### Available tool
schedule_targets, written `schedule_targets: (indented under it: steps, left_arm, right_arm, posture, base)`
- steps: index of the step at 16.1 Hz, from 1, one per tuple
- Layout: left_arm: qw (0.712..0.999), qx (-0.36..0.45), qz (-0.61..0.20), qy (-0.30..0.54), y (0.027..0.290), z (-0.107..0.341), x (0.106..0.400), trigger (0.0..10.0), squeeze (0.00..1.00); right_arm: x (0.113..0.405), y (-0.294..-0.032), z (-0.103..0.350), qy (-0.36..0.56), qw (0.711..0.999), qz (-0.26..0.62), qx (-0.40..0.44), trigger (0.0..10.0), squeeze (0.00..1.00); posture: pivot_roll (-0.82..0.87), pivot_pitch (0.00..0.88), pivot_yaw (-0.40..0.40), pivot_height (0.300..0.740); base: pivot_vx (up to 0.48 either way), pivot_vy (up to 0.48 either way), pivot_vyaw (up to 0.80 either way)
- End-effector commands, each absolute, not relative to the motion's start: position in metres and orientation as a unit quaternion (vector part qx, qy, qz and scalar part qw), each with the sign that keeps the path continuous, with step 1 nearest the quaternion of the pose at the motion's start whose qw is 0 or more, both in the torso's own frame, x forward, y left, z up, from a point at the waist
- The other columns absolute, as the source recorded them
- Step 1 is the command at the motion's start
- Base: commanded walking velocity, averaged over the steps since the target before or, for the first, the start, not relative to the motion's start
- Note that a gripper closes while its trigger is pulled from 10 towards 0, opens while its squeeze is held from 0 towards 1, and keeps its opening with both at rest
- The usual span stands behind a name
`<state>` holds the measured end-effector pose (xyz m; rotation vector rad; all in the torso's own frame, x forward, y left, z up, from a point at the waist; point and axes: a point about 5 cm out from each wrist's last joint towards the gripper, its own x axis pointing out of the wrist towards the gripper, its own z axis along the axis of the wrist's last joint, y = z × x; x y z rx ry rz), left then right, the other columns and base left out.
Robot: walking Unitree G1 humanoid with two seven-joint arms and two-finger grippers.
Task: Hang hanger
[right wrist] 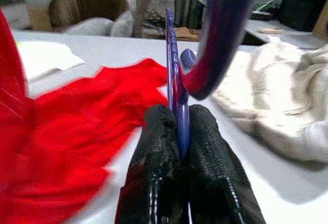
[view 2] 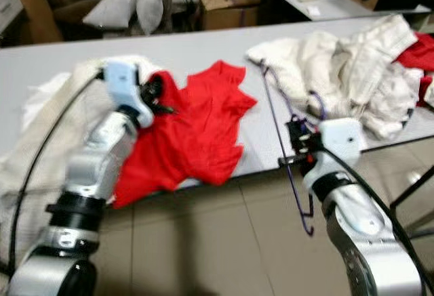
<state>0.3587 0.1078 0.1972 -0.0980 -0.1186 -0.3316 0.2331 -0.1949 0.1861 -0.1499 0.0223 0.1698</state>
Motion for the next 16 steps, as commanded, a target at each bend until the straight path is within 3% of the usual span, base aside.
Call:
schedule_targets:
  steps: [1, 3, 7, 10, 11, 13, 14, 16]
  left_arm:
    - [0.98, -0.044, -0.18, -0.068, 0.097, 0.204, 0.358, 10.0, 0.0]
    - [0.98, -0.041, -0.178, -0.073, 0.101, 0.21, 0.361, 10.0, 0.0]
    - [0.979, -0.036, -0.179, -0.087, 0.1, 0.224, 0.369, 10.0, 0.0]
    - [0.975, -0.046, -0.199, -0.091, 0.096, 0.227, 0.373, 10.0, 0.0]
    - [0.972, -0.043, -0.211, -0.095, 0.092, 0.23, 0.377, 0.4, 0.0]
    - [0.969, -0.03, -0.229, -0.09, 0.085, 0.243, 0.393, 0.0, 0.0]
    - [0.967, -0.026, -0.234, -0.097, 0.08, 0.258, 0.401, 0.0, 0.0]
    - [0.963, -0.011, -0.242, -0.12, 0.075, 0.285, 0.41, 0.0, 0.0]
  right_arm:
    - [0.235, -0.196, 0.186, 0.016, 0.992, 0.085, -0.087, 10.0, 0.0]
    - [0.235, -0.195, 0.192, 0.003, 0.989, 0.106, -0.102, 10.0, 0.0]
    - [0.223, -0.21, 0.198, 0.001, 0.981, 0.151, -0.125, 10.0, 0.0]
    - [0.207, -0.21, 0.213, -0.021, 0.968, 0.226, -0.106, 10.0, 0.0]
    - [0.198, -0.214, 0.22, -0.024, 0.959, 0.263, -0.101, 10.0, 0.0]
    - [0.193, -0.231, 0.229, -0.021, 0.961, 0.252, -0.11, 10.0, 0.0]
    - [0.202, -0.246, 0.225, 0.002, 0.981, 0.168, -0.093, 10.0, 0.0]
    - [0.211, -0.261, 0.211, 0.044, 0.995, 0.079, -0.046, 10.0, 0.0]
  posture:
    - [-0.11, 0.0, 0.009, 0.74]
    - [-0.11, 0.0, 0.009, 0.74]
    - [-0.12, 0.0, 0.037, 0.74]
    - [-0.13, 0.0, 0.058, 0.74]
    - [-0.13, 0.0, 0.067, 0.74]
    - [-0.14, 0.0, 0.081, 0.74]
    - [-0.15, 0.0, 0.083, 0.74]
    - [-0.15, 0.0, 0.088, 0.74]
  base:
    - [0.398, 0.0, 0.8]
    - [0.394, 0.0, 0.8]
    - [0.373, 0.0, 0.0]
    - [0.0, 0.0, 0.0]
    - [0.0, 0.0, 0.0]
    - [0.0, 0.0, 0.0]
    - [0.0, 0.0, 0.0]
    - [0.0, 0.0, 0.0]
